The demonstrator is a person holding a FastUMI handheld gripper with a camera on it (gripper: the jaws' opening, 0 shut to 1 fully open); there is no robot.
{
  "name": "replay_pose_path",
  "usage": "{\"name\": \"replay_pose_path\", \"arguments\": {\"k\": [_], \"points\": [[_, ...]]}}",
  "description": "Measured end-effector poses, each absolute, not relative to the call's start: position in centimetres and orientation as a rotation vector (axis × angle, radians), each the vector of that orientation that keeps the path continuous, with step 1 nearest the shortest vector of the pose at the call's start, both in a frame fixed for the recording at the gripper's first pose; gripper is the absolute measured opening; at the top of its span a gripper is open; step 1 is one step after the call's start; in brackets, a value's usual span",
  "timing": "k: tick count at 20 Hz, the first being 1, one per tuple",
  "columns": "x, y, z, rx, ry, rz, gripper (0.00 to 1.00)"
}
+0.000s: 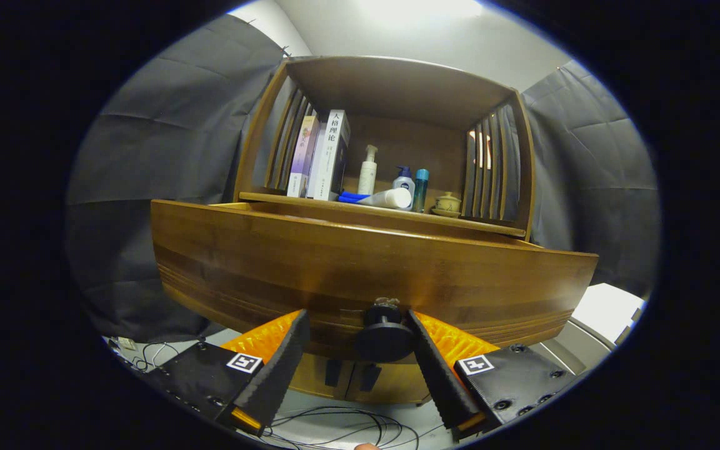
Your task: Pull open the drawer, take out the items inside it, and place them on the countertop above the cabinet.
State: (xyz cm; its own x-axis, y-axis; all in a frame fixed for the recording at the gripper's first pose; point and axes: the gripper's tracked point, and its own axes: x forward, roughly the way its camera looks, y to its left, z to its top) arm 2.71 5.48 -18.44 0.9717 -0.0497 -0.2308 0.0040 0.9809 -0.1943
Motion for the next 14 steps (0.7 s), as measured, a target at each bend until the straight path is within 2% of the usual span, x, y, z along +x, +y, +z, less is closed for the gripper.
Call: {"name": "replay_pose_path", "arguments": {"k": [14], "points": [[10.4,5.2,-18.5,-0.167,0.256,-0.074,0.98]]}}
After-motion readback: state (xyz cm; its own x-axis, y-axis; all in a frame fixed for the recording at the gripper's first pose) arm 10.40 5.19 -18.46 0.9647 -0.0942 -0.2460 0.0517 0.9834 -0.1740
